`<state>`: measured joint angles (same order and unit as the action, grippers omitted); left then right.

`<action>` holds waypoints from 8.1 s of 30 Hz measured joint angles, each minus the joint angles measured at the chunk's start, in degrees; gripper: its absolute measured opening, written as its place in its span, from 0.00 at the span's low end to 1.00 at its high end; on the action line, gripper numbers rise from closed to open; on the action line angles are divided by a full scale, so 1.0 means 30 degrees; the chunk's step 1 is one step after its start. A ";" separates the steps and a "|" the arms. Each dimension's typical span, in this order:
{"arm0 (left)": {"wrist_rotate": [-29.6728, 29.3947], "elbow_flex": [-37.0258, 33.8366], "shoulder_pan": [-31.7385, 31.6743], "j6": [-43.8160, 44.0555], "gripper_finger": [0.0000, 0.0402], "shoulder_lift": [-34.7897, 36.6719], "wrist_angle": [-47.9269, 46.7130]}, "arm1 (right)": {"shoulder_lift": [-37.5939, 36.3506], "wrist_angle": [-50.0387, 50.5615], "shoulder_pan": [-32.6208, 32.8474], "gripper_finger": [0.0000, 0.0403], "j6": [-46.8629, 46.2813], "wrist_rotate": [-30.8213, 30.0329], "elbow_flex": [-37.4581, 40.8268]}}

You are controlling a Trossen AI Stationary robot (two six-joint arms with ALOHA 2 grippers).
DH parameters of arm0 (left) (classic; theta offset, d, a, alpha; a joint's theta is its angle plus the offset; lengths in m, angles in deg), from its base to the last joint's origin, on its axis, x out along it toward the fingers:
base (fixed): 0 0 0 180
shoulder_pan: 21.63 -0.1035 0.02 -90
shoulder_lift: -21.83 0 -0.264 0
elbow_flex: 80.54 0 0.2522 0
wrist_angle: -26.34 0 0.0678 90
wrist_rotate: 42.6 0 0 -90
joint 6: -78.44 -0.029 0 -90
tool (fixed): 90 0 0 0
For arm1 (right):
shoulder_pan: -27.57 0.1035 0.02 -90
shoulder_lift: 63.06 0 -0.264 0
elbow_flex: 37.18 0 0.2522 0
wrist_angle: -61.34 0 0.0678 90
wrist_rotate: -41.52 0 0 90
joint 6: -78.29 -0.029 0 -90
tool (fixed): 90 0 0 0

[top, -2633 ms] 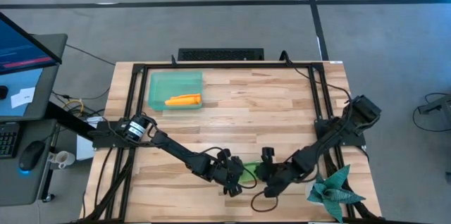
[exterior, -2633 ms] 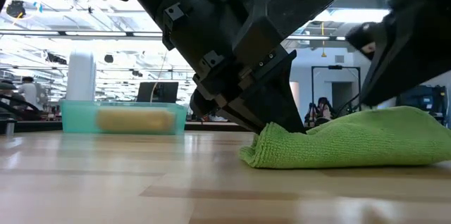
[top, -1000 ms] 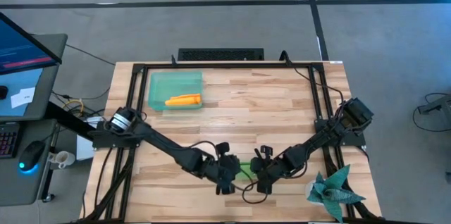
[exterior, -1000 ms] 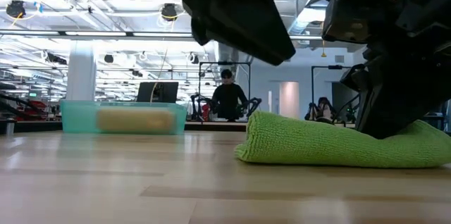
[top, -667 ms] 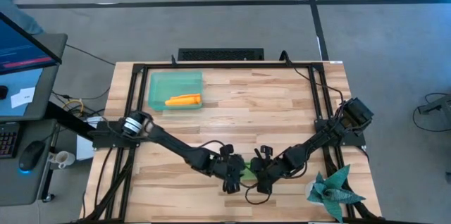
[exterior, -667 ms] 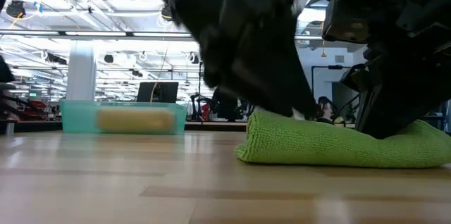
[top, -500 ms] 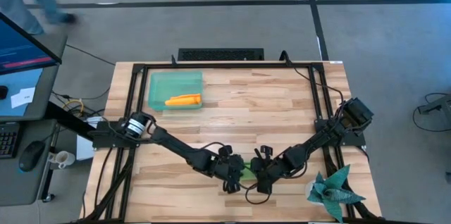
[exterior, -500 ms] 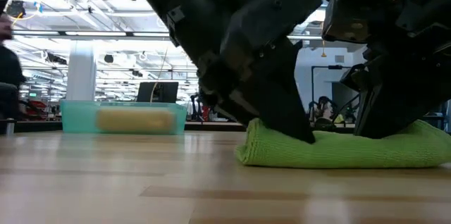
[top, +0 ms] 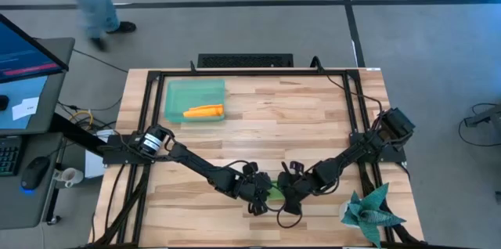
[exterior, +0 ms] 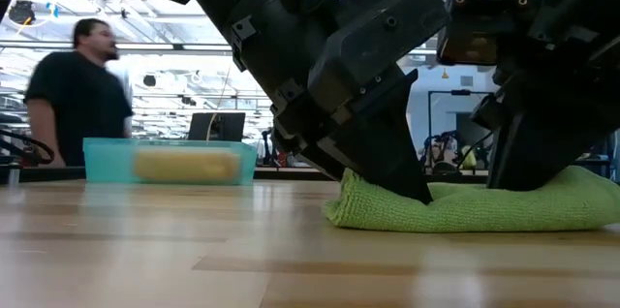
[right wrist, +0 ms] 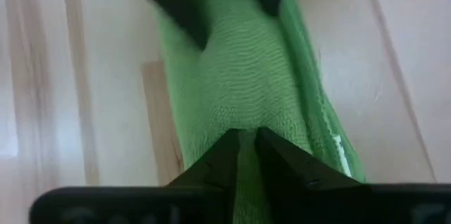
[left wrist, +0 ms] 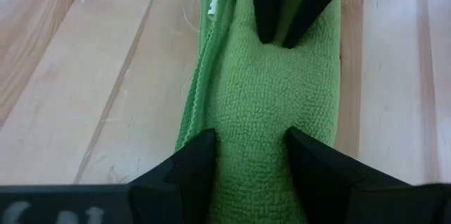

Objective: Roll microfiber towels into tight, uniform cylinder then place into a basket
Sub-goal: Roll the green towel, then put the green towel into the blue bin

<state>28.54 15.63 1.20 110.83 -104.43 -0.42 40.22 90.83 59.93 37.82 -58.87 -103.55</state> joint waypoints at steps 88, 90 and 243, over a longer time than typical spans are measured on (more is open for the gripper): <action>0.0836 -0.0058 -0.0058 0.0401 0.40 0.0016 -0.0904 | -0.1075 -0.1226 -0.4153 0.50 0.5108 0.8242 0.1970; 0.0682 -0.0058 -0.0051 0.0383 0.40 0.0076 -0.0899 | -0.1000 -0.1240 -0.4153 0.43 0.4986 0.8703 0.1977; 0.9468 -0.7914 -1.0385 -1.0843 0.02 1.7294 -1.0599 | 0.3064 -0.1434 -1.1949 0.04 2.0503 0.5401 -1.0704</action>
<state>56.95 -8.11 -29.96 78.30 -52.55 -32.22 49.41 86.53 24.08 99.33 -42.66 -135.66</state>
